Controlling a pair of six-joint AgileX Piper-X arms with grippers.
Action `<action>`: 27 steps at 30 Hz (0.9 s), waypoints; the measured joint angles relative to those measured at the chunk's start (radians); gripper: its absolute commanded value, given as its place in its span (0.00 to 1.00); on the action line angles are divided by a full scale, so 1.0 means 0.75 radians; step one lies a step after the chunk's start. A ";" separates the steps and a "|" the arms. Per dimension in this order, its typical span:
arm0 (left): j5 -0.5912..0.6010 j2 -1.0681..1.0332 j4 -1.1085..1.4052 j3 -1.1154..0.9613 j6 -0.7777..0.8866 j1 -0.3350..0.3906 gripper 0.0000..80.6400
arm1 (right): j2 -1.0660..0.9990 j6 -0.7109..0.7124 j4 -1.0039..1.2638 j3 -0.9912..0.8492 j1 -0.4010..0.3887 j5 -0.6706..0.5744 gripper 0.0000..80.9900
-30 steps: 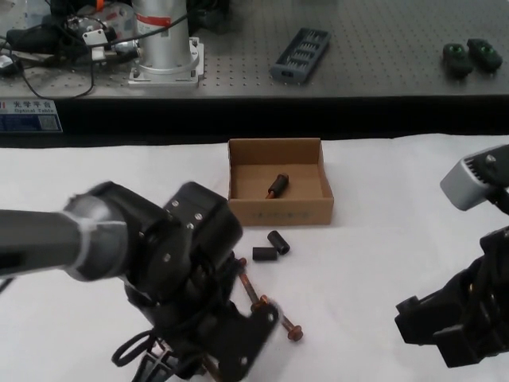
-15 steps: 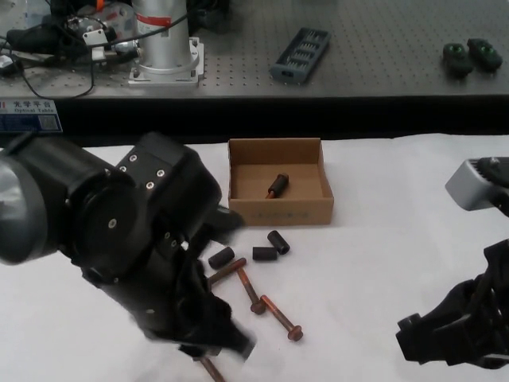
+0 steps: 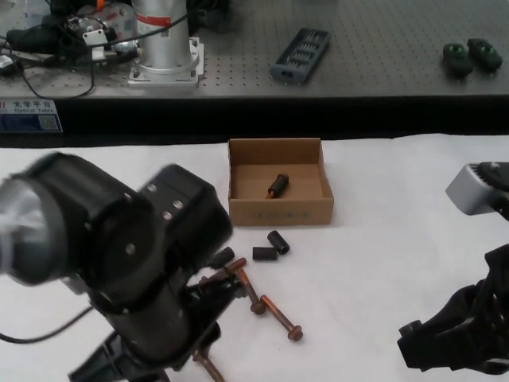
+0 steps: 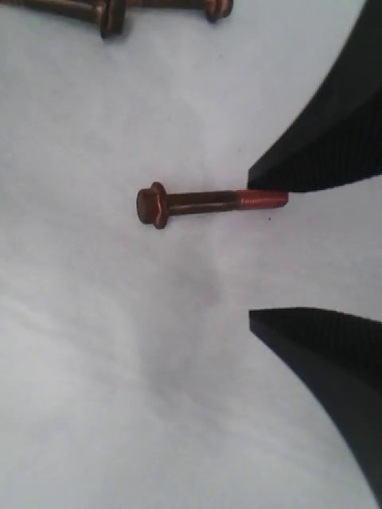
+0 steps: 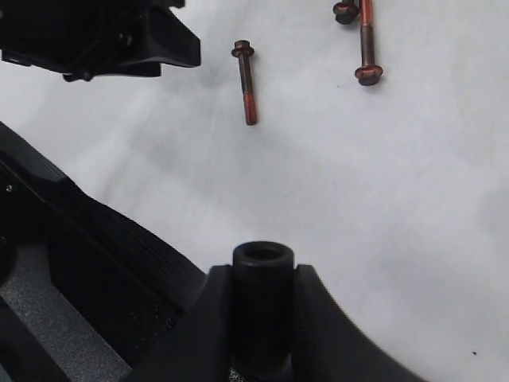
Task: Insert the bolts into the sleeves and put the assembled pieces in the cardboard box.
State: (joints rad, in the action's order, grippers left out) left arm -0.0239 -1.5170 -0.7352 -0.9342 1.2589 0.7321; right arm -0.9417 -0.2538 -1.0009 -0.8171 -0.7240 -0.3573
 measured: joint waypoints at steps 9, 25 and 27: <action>-0.024 -0.152 0.218 0.001 0.167 0.016 0.42 | 0.000 0.000 -0.018 0.000 0.000 -0.033 0.02; -0.034 -0.261 0.323 0.003 0.181 0.016 0.40 | 0.000 0.013 -0.025 0.000 0.000 -0.035 0.02; -0.034 -0.268 0.317 -0.001 0.181 0.016 0.32 | 0.000 0.013 -0.025 0.000 0.000 -0.035 0.02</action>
State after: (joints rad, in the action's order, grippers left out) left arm -0.0494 -1.7179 -0.4973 -0.9348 1.3947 0.7444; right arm -0.9417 -0.2439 -1.0199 -0.8171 -0.7240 -0.3837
